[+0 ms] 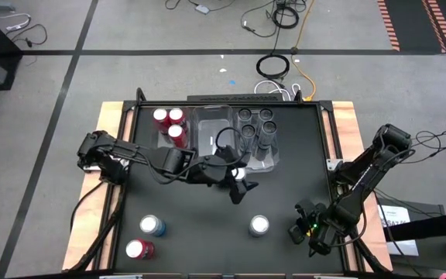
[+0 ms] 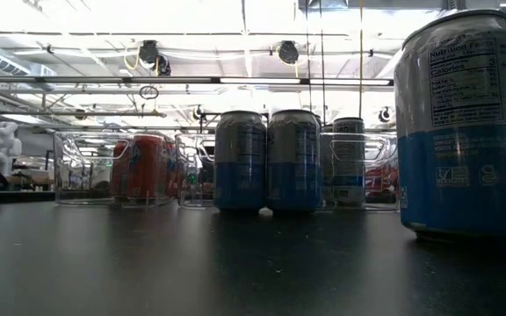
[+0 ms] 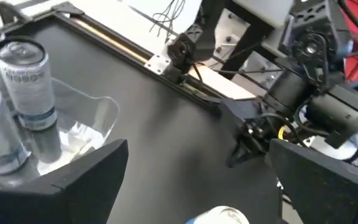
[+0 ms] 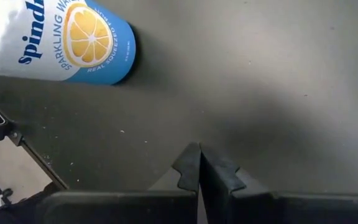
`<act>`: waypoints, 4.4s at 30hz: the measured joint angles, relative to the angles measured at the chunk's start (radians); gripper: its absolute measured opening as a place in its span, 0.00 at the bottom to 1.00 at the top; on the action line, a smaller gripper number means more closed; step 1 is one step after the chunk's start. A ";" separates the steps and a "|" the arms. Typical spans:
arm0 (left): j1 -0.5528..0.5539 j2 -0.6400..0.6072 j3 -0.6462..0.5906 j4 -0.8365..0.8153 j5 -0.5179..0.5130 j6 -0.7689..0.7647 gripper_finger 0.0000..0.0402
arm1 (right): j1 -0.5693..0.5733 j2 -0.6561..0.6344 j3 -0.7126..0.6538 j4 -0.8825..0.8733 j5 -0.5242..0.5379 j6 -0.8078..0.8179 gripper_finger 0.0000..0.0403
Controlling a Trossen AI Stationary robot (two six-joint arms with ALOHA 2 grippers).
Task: Sort soda cans
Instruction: Put the blue and white soda can into the middle transparent bin
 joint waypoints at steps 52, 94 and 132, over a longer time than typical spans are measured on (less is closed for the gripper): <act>-0.196 -0.528 -0.690 -0.105 0.130 -0.160 1.00 | -0.379 -0.272 0.001 0.685 0.291 -1.395 0.81; -0.217 -0.574 -0.690 -0.291 0.083 0.036 1.00 | -0.428 0.181 0.784 -0.306 -0.093 -1.348 0.96; -0.215 -1.010 -0.857 -0.300 0.110 0.218 1.00 | -0.414 0.535 0.783 -0.438 -0.311 -0.987 0.97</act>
